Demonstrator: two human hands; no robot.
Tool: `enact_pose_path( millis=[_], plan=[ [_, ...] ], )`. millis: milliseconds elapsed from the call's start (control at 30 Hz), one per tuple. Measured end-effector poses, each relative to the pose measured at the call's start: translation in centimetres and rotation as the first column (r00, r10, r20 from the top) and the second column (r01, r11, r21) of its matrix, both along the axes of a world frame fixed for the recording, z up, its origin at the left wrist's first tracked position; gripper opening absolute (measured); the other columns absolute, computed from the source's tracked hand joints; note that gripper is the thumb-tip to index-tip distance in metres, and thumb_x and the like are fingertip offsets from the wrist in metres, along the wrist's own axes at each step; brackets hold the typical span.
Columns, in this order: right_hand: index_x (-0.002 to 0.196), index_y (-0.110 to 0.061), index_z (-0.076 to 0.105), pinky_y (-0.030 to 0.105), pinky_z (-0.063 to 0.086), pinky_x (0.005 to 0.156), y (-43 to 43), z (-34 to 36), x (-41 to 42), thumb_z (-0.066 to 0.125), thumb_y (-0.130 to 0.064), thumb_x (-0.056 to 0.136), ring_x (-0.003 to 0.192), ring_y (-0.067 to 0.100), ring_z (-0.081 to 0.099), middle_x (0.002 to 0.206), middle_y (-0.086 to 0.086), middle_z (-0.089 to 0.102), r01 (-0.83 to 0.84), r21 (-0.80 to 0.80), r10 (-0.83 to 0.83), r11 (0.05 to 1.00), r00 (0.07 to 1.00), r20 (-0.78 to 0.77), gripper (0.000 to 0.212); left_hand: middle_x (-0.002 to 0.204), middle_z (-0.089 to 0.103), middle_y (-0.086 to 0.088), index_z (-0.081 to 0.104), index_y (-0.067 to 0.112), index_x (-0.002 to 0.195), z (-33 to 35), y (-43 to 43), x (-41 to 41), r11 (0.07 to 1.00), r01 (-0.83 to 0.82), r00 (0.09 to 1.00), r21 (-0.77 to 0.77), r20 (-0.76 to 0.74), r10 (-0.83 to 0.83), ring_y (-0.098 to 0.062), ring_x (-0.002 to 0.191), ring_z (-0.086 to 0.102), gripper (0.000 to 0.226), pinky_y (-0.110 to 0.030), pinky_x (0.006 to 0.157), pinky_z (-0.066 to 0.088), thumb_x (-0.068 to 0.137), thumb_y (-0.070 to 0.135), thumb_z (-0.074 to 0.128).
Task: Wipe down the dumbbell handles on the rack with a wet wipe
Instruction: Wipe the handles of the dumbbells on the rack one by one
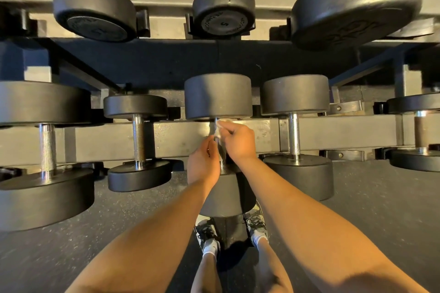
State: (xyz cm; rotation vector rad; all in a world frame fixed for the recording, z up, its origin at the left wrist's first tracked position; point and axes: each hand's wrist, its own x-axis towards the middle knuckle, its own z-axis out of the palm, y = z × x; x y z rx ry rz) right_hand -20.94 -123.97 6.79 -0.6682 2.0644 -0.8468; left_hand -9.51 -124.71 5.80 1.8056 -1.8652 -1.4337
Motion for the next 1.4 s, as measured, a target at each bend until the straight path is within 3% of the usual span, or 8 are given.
enact_pose_path(
  millis=[100, 233, 533, 767, 933, 1133, 1233, 1400],
  plan=[
    [0.124, -0.022, 0.071, 0.020, 0.041, 0.106, -0.4, -0.5, -0.5, 0.063, -0.012, 0.097, 0.122, 0.018, 0.060, 0.130, 0.002, 0.067, -0.066, 0.047, 0.067, 0.997, 0.998, -0.016, 0.030, 0.121, 0.068, 0.002, 0.055, 0.029, 0.140, -0.4, -0.3, 0.3, 0.999, 0.002, 1.000, 0.035, -0.031, -0.001, -0.016, 0.108, 0.065, 0.040, -0.027, 0.088, 0.046, 0.109, 0.039, 0.032],
    [0.124, -0.028, 0.070, 0.024, 0.045, 0.103, 2.2, -0.9, -0.1, 0.068, -0.010, 0.093, 0.122, 0.019, 0.060, 0.134, 0.001, 0.064, -0.142, 0.127, 0.135, 0.982, 0.989, 0.059, 0.035, 0.108, 0.066, 0.007, 0.053, 0.033, 0.140, -0.7, 0.2, 1.6, 0.997, 0.032, 0.999, 0.073, 0.001, -0.032, 0.005, 0.080, 0.056, 0.037, -0.010, 0.066, 0.037, 0.109, 0.036, 0.033],
    [0.118, -0.025, 0.074, 0.018, 0.040, 0.096, 4.3, 0.8, 0.1, 0.066, -0.010, 0.093, 0.123, 0.017, 0.057, 0.133, -0.001, 0.065, -0.262, 0.292, 0.218, 0.920, 0.960, 0.175, 0.030, 0.114, 0.067, 0.003, 0.057, 0.033, 0.132, -0.1, 2.8, 2.5, 0.998, 0.058, 0.998, -0.001, 0.032, -0.058, -0.020, 0.108, 0.060, 0.051, -0.046, 0.091, 0.054, 0.100, 0.053, 0.023],
    [0.107, -0.020, 0.078, 0.027, 0.054, 0.090, 3.8, 2.2, 0.6, 0.063, -0.020, 0.092, 0.101, 0.017, 0.066, 0.108, 0.000, 0.075, -0.315, 0.422, 0.313, 0.850, 0.947, 0.078, 0.022, 0.120, 0.068, 0.002, 0.058, 0.028, 0.133, 0.6, 2.4, 2.7, 0.992, 0.116, 0.993, 0.045, 0.026, -0.117, -0.021, 0.112, 0.060, 0.041, -0.046, 0.097, 0.051, 0.106, 0.038, 0.029],
    [0.107, -0.029, 0.078, 0.023, 0.050, 0.087, 4.4, 2.8, 2.1, 0.062, -0.015, 0.095, 0.099, 0.011, 0.063, 0.111, -0.008, 0.073, -0.243, 0.263, 0.220, 0.934, 0.969, 0.114, 0.025, 0.129, 0.065, -0.003, 0.057, 0.023, 0.137, 0.7, 2.4, 2.9, 0.996, 0.074, 0.996, 0.045, -0.044, -0.072, -0.020, 0.118, 0.059, 0.037, -0.038, 0.100, 0.048, 0.109, 0.031, 0.034],
    [0.113, -0.029, 0.058, 0.042, 0.058, 0.082, 3.5, 2.8, 2.5, 0.058, -0.020, 0.099, 0.090, 0.029, 0.067, 0.100, 0.011, 0.071, -0.038, 0.060, 0.026, 0.997, 0.983, 0.183, 0.016, 0.112, 0.066, 0.009, 0.060, 0.029, 0.123, 2.0, 0.3, 2.3, 0.995, 0.023, 0.972, 0.100, -0.234, 0.001, -0.003, 0.100, 0.062, 0.025, -0.014, 0.082, 0.046, 0.109, 0.030, 0.039],
    [0.112, -0.026, 0.061, 0.024, 0.052, 0.072, 2.7, 2.8, 2.0, 0.052, -0.021, 0.102, 0.094, 0.022, 0.065, 0.104, 0.004, 0.068, -0.048, 0.050, 0.038, 0.998, 0.984, 0.173, 0.015, 0.101, 0.070, 0.010, 0.066, 0.034, 0.108, 1.8, -1.2, 0.9, 0.997, -0.002, 0.972, 0.080, -0.232, 0.021, -0.006, 0.092, 0.067, 0.020, -0.024, 0.080, 0.053, 0.104, 0.028, 0.048],
    [0.133, -0.024, 0.062, 0.012, 0.037, 0.093, 3.7, 1.7, 2.0, 0.050, -0.016, 0.103, 0.111, 0.005, 0.051, 0.127, -0.005, 0.058, -0.017, 0.029, 0.016, 0.999, 0.999, 0.043, 0.034, 0.099, 0.069, 0.009, 0.070, 0.023, 0.100, 0.9, -2.3, -0.5, 0.963, -0.268, 0.944, 0.030, -0.190, 0.268, 0.001, 0.088, 0.062, 0.021, -0.007, 0.069, 0.041, 0.100, 0.015, 0.051]
  ],
)
